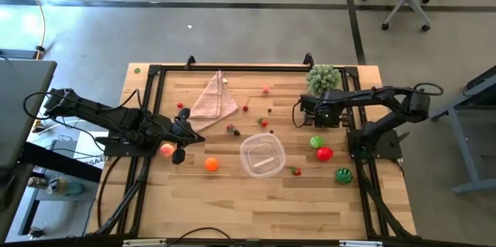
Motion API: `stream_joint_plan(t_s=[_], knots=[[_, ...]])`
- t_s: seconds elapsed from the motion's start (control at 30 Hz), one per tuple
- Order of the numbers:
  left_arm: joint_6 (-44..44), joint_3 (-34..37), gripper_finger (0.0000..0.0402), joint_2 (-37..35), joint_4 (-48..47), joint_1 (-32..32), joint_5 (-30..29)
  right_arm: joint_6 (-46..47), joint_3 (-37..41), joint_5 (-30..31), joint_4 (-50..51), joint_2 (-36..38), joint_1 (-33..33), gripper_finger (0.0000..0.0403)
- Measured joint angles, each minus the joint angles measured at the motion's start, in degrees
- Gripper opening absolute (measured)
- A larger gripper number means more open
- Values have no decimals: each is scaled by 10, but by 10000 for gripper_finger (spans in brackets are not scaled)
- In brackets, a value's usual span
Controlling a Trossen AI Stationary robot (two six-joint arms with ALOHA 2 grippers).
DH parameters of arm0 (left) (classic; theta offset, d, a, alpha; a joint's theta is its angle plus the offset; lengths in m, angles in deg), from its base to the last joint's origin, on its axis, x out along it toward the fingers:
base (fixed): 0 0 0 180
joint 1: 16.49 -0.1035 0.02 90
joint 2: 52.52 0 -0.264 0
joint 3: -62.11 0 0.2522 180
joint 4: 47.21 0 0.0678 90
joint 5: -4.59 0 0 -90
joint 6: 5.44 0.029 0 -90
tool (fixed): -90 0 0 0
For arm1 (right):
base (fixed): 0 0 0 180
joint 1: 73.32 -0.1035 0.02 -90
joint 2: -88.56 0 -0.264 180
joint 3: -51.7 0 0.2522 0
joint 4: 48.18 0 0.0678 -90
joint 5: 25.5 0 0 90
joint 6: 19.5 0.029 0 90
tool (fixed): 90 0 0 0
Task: Pick and placing Produce into tupperware
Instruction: Put the right cherry into the transparent bin
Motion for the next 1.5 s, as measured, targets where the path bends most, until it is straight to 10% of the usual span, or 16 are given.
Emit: stream_joint_plan(t_s=[1.5], knots=[[0, 0, 1, 0, 0, 0, 0, -77, -2, -17, -68, 10, -1, 84]])
